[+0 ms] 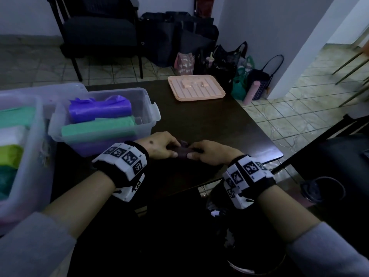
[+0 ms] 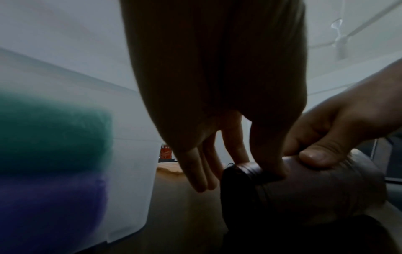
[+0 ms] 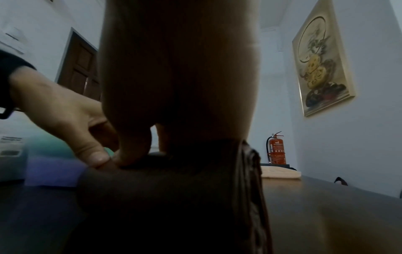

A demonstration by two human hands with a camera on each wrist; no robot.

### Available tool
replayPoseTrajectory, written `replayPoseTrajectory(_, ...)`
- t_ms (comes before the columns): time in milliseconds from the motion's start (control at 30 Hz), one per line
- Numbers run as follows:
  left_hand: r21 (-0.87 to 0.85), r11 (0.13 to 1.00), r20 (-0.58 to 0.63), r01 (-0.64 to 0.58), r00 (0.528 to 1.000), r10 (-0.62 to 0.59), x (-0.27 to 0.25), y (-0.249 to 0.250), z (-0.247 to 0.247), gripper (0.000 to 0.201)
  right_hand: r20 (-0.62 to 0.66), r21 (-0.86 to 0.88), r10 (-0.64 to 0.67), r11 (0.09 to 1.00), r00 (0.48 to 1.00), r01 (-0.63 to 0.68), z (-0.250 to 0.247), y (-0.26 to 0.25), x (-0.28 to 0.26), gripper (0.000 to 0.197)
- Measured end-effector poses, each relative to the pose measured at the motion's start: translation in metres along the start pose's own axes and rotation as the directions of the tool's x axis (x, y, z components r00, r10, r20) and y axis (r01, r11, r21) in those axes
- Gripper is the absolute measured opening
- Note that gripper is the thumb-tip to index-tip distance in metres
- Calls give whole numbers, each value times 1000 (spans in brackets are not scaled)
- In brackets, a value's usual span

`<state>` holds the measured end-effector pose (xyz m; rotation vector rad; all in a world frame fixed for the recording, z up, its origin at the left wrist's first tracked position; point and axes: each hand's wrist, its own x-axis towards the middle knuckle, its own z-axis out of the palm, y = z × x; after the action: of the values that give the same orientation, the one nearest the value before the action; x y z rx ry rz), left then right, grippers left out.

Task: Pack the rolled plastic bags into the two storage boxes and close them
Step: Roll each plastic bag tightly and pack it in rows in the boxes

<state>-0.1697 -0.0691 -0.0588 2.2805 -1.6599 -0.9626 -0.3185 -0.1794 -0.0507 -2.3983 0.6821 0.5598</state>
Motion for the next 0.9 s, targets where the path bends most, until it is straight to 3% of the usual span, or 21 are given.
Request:
replayPoseTrajectory(133,-88,996,-14,12,1000,-13,0,-2,0,51,57,15,37,999,998,-37,-9,1,8,35)
replayPoseTrajectory(233,-131,991,-30,33,999,-37,2,-5,0,48,68,26,76,997,995,-78,-14,2,12,38)
replayPoseTrajectory(400,-130,991,-13,36,999,-38,5,-4,-2,45,130,117,111,985,985,-126,-20,2,21,64)
replayPoseTrajectory(700,-131,991,6,-3,1000,4,2,-5,-4,47,130,114,63,990,990,-78,-8,-9,26,44)
replayPoseTrajectory(900,-222,975,-93,5,995,-27,-1,-8,7,46,27,67,21,997,999,-23,-1,-11,23,44)
